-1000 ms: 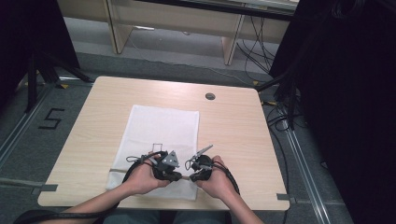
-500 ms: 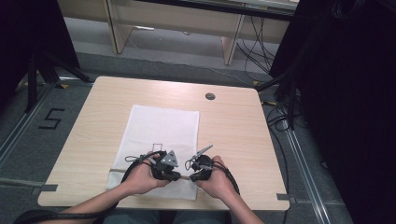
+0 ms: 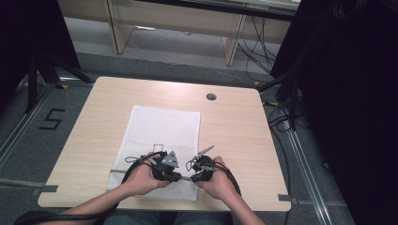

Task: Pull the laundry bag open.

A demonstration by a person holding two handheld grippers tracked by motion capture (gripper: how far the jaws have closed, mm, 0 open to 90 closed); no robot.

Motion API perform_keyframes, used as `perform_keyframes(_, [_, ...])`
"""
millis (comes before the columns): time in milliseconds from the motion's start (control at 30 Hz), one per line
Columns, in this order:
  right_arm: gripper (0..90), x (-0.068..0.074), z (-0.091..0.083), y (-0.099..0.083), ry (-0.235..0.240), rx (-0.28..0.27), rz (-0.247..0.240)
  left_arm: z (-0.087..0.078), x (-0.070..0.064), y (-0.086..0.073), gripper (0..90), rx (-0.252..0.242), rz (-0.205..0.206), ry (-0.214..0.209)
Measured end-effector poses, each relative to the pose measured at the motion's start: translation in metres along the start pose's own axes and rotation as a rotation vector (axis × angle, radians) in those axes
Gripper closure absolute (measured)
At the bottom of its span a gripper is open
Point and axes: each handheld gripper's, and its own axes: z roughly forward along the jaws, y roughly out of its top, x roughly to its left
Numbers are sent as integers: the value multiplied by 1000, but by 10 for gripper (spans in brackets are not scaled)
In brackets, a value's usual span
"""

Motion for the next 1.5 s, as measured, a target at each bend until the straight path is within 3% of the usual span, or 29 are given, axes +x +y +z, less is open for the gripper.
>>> perform_keyframes(367, [900, 0, 0, 0, 3, 3, 4, -1, 2, 0, 873, 4, 17, -2])
perform_keyframes(533, [900, 1, 0, 1, 2, 13, 13, -3, 2, -1, 873, -1, -3, -4])
perform_keyframes(567, [900, 1, -1, 1, 2, 14, 19, -3, 3, -1, 872, 3, 13, 5])
perform_keyframes(667, [900, 1, 0, 1, 3, 11, 13, -3, 3, -1, 872, 1, 6, 1])
perform_keyframes(700, [900, 1, -1, 1, 5, 14, 21, -2, 2, -2, 873, -3, -10, -1])
perform_keyframes(900, [900, 1, -1, 1, 1, 17, 21, -5, 2, -2, 873, 2, 10, 3])
perform_keyframes(1000, [900, -1, 0, 1, 4, 9, 1, -5, 2, -3, 873, -3, -8, -1])
perform_keyframes(1067, [900, 0, 0, 1, 2, 13, 14, -5, 3, -2, 873, 1, 12, 0])
perform_keyframes(1133, [900, 1, -1, 1, 1, 23, 32, -6, 2, -3, 873, 2, 2, 2])
perform_keyframes(1233, [900, 0, 0, 1, 1, 15, 16, -8, 4, -3, 873, 0, 6, 1])
perform_keyframes(1267, [900, 0, 0, 1, 2, 13, 15, -8, 3, -4, 873, -4, -16, 0])
perform_keyframes(1500, [900, 0, 0, 1, 4, 8, 1, -10, 3, -4, 873, -4, 5, 1])
